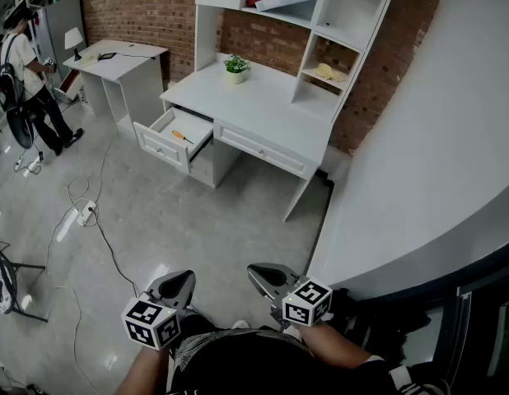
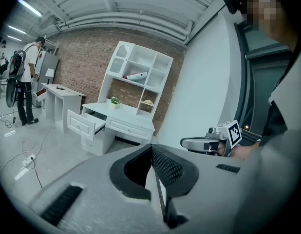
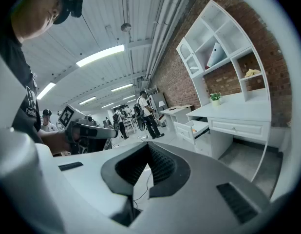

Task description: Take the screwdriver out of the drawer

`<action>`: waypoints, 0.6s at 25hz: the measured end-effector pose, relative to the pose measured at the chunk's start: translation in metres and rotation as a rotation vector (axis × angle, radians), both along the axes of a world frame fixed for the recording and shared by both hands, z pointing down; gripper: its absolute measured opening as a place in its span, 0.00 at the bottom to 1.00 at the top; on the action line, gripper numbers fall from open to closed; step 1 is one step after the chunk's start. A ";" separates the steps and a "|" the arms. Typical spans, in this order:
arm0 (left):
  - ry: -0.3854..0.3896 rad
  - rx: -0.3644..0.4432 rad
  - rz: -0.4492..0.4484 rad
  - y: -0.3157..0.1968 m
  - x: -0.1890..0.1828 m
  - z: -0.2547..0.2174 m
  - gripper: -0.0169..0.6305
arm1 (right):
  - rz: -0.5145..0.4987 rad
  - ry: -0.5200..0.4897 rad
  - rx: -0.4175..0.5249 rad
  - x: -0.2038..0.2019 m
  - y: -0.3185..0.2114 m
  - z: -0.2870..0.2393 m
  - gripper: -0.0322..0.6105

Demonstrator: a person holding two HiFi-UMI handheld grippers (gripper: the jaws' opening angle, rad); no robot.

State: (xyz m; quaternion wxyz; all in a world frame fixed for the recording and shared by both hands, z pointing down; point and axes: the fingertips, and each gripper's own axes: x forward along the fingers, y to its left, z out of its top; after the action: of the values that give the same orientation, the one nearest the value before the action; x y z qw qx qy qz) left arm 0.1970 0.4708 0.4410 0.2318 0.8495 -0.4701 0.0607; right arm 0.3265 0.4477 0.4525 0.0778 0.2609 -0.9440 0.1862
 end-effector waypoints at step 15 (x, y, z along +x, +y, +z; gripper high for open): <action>0.001 -0.002 0.003 -0.007 -0.001 0.001 0.05 | -0.066 0.019 -0.018 -0.009 0.002 0.004 0.06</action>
State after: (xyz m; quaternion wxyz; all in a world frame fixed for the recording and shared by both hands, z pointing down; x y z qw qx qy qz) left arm 0.1959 0.4641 0.4419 0.2328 0.8499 -0.4687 0.0612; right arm 0.3176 0.4500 0.4560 0.0954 0.2308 -0.9496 0.1895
